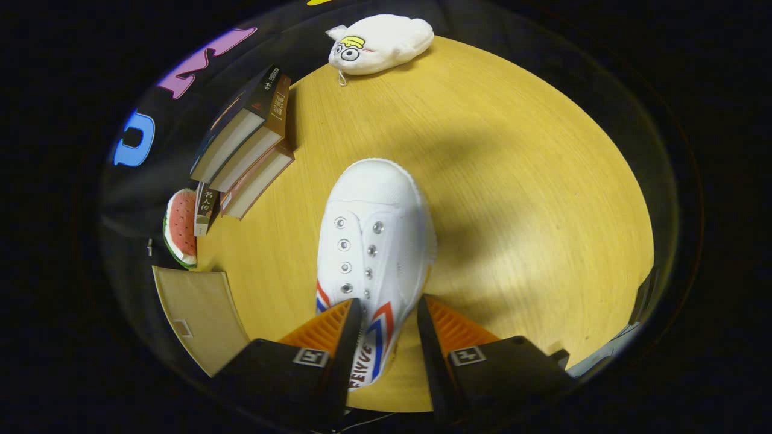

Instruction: Open the storage box then place both shoes into the box .Put the left shoe in first, then the right shoe, with the right side of both shoes facing outward in a uniform manner.

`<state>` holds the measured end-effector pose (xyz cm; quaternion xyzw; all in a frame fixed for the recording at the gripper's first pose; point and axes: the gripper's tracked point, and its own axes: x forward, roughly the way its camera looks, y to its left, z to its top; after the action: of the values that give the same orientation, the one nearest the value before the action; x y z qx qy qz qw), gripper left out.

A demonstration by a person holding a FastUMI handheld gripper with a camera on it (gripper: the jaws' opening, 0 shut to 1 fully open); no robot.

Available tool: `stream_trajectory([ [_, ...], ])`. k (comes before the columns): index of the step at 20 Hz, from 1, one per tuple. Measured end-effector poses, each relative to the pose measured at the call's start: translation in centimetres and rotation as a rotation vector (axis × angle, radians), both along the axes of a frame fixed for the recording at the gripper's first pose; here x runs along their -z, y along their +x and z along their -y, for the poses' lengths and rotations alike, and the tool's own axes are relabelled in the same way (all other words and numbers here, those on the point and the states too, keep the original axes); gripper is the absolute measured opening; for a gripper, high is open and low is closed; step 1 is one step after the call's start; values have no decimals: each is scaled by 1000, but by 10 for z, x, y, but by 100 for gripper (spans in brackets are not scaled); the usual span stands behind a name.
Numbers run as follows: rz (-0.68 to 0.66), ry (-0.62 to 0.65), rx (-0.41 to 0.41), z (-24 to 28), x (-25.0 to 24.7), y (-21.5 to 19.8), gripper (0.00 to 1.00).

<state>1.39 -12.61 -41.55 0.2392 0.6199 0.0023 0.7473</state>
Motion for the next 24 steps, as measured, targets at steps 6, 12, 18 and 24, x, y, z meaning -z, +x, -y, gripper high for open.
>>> stream_trajectory([
  [6, -45, 67, 32, -1, -2, 0, 36],
  [12, -75, 165, 166, -1, -13, -4, 10],
  [18, -18, 214, 170, -30, -62, -13, 10],
  [24, 104, 216, 93, -69, -153, -2, 9],
])
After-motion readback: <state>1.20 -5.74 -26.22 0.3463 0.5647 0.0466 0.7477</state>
